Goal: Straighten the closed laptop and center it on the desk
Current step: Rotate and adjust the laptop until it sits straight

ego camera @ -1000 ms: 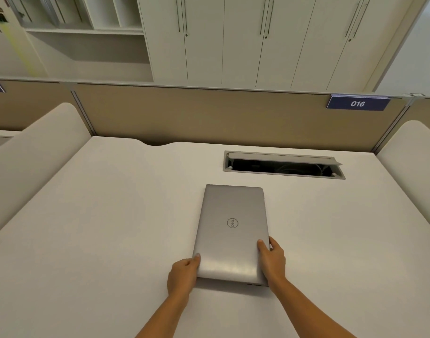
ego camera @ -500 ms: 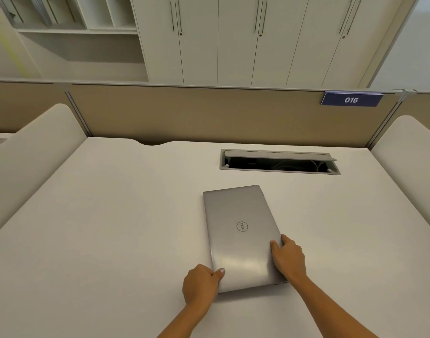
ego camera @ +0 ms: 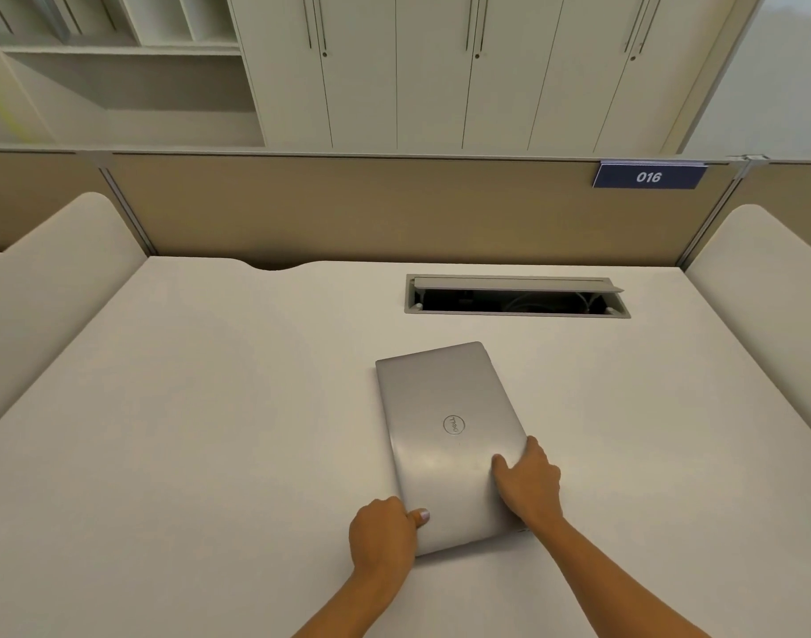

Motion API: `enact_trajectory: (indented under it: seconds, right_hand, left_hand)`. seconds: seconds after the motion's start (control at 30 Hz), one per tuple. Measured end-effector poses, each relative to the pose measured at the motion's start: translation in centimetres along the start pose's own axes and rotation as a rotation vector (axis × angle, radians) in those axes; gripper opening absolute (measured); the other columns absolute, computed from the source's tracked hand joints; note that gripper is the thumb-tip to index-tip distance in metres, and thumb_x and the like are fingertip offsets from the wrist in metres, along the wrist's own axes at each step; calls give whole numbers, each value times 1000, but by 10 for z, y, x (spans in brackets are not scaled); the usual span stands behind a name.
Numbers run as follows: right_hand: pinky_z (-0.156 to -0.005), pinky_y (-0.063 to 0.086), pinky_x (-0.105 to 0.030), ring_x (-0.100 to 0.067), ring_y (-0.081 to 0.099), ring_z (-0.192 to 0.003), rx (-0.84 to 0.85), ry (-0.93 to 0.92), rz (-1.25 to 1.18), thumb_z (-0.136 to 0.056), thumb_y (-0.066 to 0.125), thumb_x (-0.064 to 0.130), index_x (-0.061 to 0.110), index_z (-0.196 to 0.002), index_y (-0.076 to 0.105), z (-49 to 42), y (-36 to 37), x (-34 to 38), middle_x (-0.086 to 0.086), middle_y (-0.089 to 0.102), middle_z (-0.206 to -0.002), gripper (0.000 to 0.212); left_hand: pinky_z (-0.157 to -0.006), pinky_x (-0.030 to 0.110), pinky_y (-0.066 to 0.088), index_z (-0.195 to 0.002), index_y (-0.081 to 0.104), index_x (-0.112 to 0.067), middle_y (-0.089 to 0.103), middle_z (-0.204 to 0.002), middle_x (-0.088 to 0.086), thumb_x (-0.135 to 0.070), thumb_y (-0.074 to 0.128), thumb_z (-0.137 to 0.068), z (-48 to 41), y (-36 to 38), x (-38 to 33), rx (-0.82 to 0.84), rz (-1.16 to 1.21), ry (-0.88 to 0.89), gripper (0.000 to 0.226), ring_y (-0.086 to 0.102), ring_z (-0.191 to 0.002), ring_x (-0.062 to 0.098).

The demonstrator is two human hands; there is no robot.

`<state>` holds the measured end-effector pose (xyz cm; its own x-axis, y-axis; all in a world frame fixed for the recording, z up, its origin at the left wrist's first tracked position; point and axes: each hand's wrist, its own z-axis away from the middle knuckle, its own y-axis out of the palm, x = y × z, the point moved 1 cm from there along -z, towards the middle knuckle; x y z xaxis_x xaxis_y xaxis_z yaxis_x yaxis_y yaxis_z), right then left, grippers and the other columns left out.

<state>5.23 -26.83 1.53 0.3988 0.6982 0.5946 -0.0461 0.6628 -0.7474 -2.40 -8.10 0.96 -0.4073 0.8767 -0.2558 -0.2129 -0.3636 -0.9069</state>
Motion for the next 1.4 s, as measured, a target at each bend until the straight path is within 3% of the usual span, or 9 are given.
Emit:
enact_trajectory:
  seconds: [0.17,0.33,0.57,0.73,0.87,1.03,1.13,1.23,1.4]
  right_hand:
    - [-108,31,-41,-39,42,-126,-120,-63,120,-96,50,33,0,-149,25,6,13,-2,-17,40,-149,67]
    - [-105,34,-38,-35,37,-124,-177,-104,205,-97,46,43,4,-149,26,3,19,-11,-10,44,-146,68]
    - [-103,37,-40,-33,35,-127,-148,-135,172,-95,47,46,12,-150,28,-2,16,-24,-6,43,-148,67]
    - [-115,27,-42,-30,33,-134,-189,-375,227,-95,50,47,20,-150,30,15,14,-39,-3,32,-155,65]
    - [-121,9,-38,-18,26,-141,-36,-735,392,-97,36,58,36,-150,25,34,15,-53,8,27,-157,59]
    - [-122,1,-37,-11,8,-149,46,-710,388,-94,30,68,43,-151,17,41,15,-65,12,14,-161,63]
    - [-123,1,-36,-7,-1,-149,98,-712,395,-91,32,74,45,-151,13,39,11,-74,15,9,-161,70]
    - [-121,-7,-32,-6,-5,-149,143,-758,458,-92,34,72,47,-151,11,38,7,-81,17,7,-162,69]
    - [-122,14,-42,-22,27,-146,70,-813,544,-96,42,54,39,-150,30,35,1,-79,7,29,-158,57]
  left_hand:
    - [-59,25,33,-68,46,-17,73,-92,3,-61,43,-92,-2,1,0,6,-53,37,50,55,-70,17]
    - [-60,26,35,-58,41,-16,73,-89,5,-60,44,-92,-3,0,3,24,-42,85,56,58,-71,19]
    - [-49,27,31,-56,44,-20,46,-51,-5,-69,39,-89,-28,-18,20,-44,23,244,60,48,-51,16]
    - [-57,28,44,-77,64,-21,62,-82,-5,-59,40,-93,-72,-43,12,-340,215,360,48,60,-63,18]
    - [-78,38,51,-109,67,-16,63,-114,2,-42,54,-95,-119,-56,-5,-353,221,460,32,65,-92,24]
    - [-115,45,26,-143,40,-14,28,-157,11,-51,48,-94,-173,-65,-22,-145,20,401,62,25,-144,24]
    - [-118,48,17,-149,28,-14,19,-161,8,-61,43,-92,-194,-71,-29,-33,-59,362,76,14,-148,24]
    - [-112,50,29,-141,38,-11,39,-150,10,-63,51,-87,-207,-76,-36,74,21,376,76,34,-138,28]
    - [-105,45,39,-139,40,-12,42,-142,15,-67,60,-78,-209,-83,-33,110,8,380,85,40,-132,33]
